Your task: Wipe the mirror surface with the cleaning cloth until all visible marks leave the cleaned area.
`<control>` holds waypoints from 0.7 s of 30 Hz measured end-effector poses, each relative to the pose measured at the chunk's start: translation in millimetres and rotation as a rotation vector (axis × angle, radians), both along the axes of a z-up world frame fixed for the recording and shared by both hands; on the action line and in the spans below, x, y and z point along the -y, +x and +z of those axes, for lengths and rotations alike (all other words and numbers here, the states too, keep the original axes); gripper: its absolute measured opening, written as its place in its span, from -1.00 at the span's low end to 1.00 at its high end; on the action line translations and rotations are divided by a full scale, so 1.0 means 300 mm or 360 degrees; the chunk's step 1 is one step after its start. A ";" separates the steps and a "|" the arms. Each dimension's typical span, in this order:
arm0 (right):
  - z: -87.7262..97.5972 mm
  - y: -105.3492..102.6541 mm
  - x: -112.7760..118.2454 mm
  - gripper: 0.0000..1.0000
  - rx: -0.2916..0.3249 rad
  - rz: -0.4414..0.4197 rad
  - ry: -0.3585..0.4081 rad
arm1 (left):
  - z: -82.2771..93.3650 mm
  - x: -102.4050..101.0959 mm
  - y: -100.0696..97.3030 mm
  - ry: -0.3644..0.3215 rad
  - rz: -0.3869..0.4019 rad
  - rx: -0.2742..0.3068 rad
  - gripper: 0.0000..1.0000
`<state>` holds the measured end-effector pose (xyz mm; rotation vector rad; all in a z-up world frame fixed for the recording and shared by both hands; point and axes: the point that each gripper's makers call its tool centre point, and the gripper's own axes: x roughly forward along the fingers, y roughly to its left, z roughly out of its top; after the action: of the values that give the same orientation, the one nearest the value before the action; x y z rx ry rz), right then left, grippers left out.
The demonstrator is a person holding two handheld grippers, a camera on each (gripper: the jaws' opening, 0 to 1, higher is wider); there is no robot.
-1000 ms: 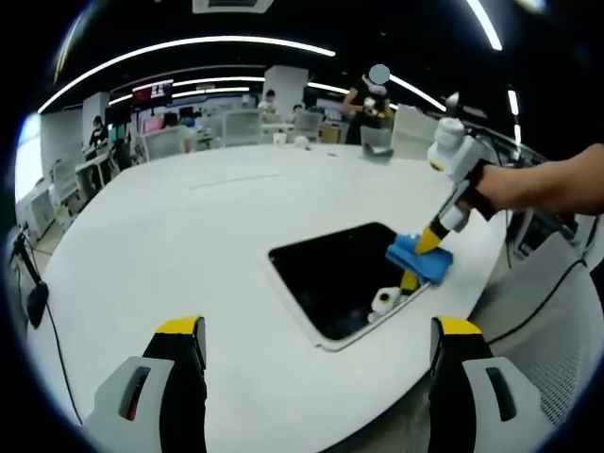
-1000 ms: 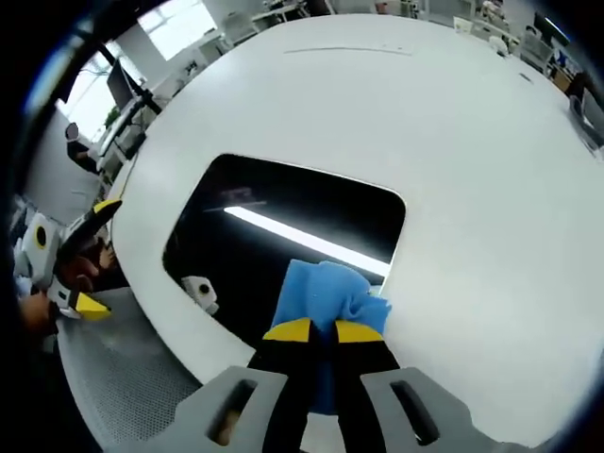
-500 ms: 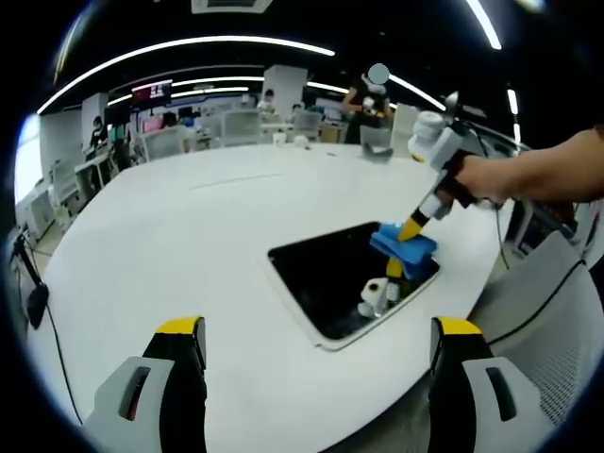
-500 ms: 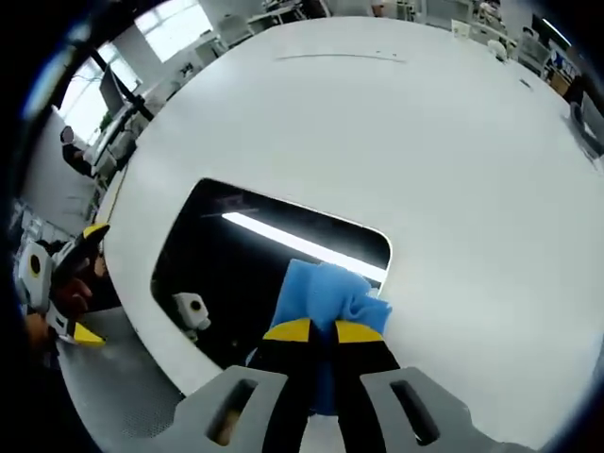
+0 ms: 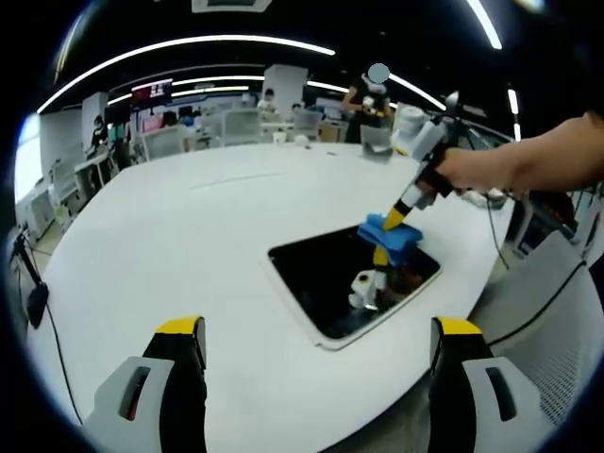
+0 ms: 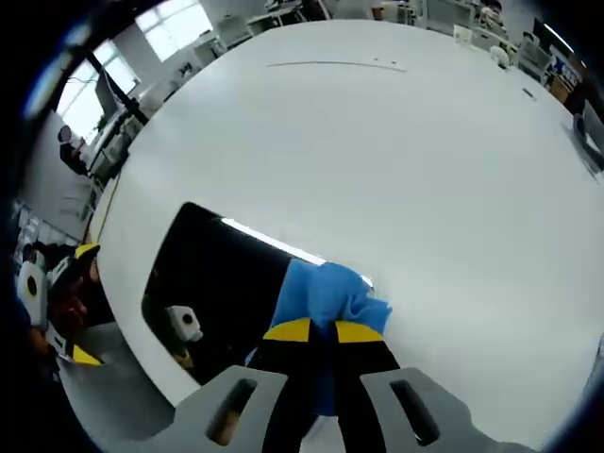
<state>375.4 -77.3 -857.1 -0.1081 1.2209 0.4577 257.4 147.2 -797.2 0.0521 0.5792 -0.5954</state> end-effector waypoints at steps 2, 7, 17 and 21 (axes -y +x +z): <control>-0.003 0.017 0.002 -0.97 0.0004 -0.0004 0.0000 | 0.000 -0.001 0.000 -0.0001 0.0001 -0.0001 0.99; -0.005 0.052 -0.002 -0.97 0.0022 0.0016 -0.0018 | -0.002 -0.002 0.000 0.0001 0.0002 -0.0005 0.99; 0.001 0.103 -0.005 -0.97 0.0049 -0.0022 -0.0014 | -0.003 -0.002 0.000 0.0002 0.0002 -0.0008 0.99; -0.001 0.116 -0.008 -0.97 0.0053 -0.0032 -0.0020 | -0.003 -0.003 0.001 0.0001 0.0009 -0.0009 0.99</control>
<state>410.2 -75.1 -857.5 -0.1137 1.1910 0.4295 257.6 148.2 -798.3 0.0494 0.5847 -0.5903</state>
